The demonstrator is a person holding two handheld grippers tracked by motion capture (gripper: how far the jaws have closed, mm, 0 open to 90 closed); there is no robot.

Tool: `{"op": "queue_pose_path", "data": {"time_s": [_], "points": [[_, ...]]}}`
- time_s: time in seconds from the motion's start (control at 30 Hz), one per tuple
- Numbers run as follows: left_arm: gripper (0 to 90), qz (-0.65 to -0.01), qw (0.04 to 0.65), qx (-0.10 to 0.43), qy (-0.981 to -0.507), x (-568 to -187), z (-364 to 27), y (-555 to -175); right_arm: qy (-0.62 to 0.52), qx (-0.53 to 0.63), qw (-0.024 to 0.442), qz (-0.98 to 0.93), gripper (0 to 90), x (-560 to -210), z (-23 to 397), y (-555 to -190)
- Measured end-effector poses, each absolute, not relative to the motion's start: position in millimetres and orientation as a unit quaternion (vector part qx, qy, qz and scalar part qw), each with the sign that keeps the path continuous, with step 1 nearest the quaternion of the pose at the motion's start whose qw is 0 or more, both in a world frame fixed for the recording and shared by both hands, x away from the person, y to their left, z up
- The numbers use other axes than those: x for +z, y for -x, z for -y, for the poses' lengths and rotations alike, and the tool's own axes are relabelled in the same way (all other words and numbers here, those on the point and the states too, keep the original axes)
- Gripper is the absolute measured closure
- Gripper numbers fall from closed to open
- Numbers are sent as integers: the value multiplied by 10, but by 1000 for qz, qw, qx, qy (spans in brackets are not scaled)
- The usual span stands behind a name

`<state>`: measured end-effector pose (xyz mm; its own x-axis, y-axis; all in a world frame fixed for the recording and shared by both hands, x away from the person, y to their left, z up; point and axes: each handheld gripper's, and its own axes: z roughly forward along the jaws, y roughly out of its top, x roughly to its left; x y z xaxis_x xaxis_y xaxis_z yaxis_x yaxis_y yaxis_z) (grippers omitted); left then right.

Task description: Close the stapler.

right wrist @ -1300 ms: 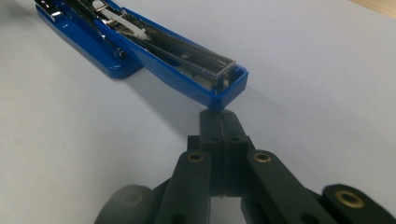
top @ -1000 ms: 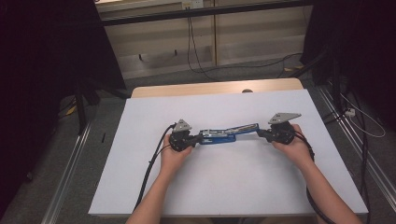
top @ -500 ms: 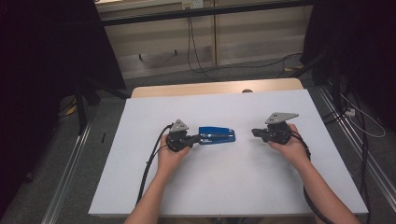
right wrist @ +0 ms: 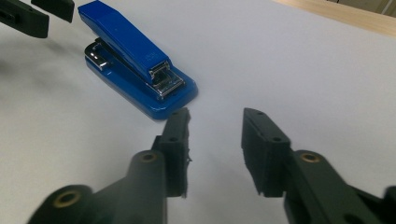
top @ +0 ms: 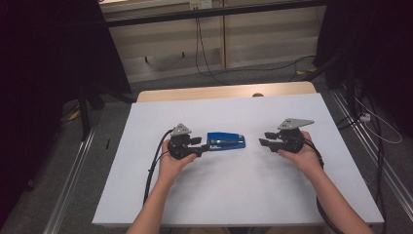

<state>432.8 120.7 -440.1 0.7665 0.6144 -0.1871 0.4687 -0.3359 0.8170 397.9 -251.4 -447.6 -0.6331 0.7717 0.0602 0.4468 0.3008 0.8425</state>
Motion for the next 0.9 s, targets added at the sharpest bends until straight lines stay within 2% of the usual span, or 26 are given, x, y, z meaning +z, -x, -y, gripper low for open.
{"op": "queue_pose_path", "data": {"time_s": [0.1, 0.27, 0.37, 0.67, 0.9], "points": [[295, -338, 468, 87, -812, -4380, -1226, -4324, -385, 452, 190, -782, 518, -4431, 2546, -3939], [155, -346, 465, 76, -812, -4344, -1267, -4304, -385, 455, 205, -776, 404, -4378, 2584, -3861], [123, -345, 466, 75, -811, -4303, -1309, -4271, -387, 465, 204, -770, 355, -4345, 2599, -3800], [108, -344, 479, 79, -804, -4254, -1449, -4162, -396, 478, 209, -756, 246, -4296, 2598, -3570], [105, -348, 484, 88, -798, -4240, -1590, -4068, -393, 476, 207, -759, 208, -4319, 2597, -3356]]}}
